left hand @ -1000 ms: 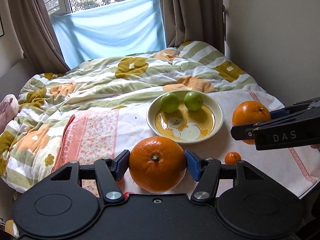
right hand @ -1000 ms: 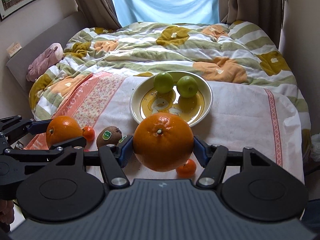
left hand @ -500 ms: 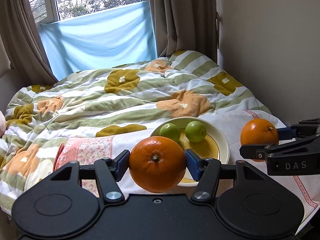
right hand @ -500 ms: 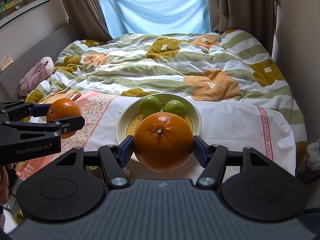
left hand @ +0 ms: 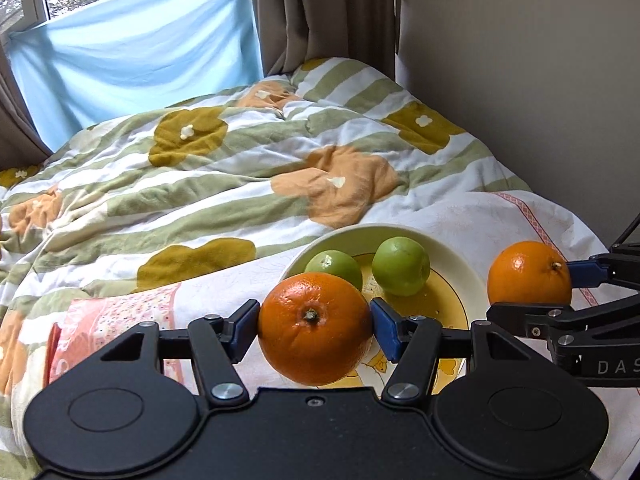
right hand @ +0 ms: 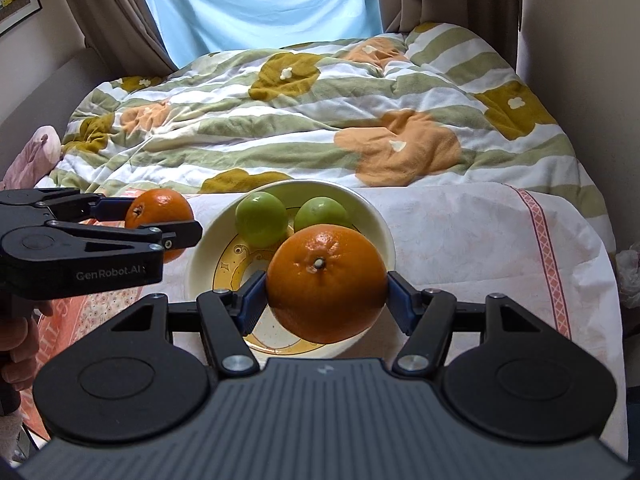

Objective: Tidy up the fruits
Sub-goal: 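Carry the right tool's orange toward the bowl while the left tool drops its orange in, then lower the orange into the bowl beside the apples and open the right tool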

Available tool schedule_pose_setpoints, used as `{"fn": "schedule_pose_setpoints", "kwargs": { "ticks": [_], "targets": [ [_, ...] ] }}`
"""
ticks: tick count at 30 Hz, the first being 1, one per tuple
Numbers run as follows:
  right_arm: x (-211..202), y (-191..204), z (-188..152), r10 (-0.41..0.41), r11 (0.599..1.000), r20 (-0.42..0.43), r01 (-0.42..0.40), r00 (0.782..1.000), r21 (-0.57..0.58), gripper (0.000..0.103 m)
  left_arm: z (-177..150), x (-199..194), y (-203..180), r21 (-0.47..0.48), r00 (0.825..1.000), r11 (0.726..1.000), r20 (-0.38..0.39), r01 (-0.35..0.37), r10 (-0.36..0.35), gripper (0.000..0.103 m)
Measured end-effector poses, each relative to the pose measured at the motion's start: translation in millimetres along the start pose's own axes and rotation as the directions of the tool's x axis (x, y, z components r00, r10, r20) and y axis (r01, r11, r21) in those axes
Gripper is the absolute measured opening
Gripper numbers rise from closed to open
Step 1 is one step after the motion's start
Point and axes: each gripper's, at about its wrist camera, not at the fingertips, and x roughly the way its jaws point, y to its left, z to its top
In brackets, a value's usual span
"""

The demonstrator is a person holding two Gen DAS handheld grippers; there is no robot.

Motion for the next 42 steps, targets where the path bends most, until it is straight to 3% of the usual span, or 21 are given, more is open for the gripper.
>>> {"fn": "schedule_pose_setpoints", "kwargs": {
  "ticks": [4, 12, 19, 21, 24, 42],
  "targets": [
    [13, -4, 4, -0.03, 0.999, -0.015, 0.031, 0.999, 0.032, 0.078, -4, 26, -2, 0.041, 0.998, 0.998, -0.046, 0.043, -0.041, 0.064],
    [28, -13, 4, -0.073, 0.995, -0.042, 0.076, 0.996, 0.07, 0.078, -10, 53, -12, 0.133, 0.994, 0.989, -0.092, 0.064, -0.052, 0.064],
    [31, -15, 4, -0.076, 0.994, -0.049, 0.08, 0.996, 0.081, 0.078, -11, 55, -12, 0.152, 0.994, 0.986, -0.085, 0.074, -0.062, 0.066],
    [32, -13, 4, -0.075, 0.994, -0.049, 0.079, 0.996, 0.079, 0.078, -10, 49, -13, 0.157, 0.996, 0.985, -0.063, 0.072, -0.062, 0.087],
    [34, -12, 6, -0.07, 0.994, -0.051, 0.074, 0.996, 0.077, 0.078, -11, 41, -14, 0.163, 0.997, 0.985, -0.045, 0.064, -0.057, 0.093],
    [77, 10, 2, -0.008, 1.0, -0.113, 0.009, 0.994, 0.006, 0.078, -33, 0, 15, -0.012, 0.998, 1.0, -0.063, 0.024, -0.025, 0.093]
  ]
}}
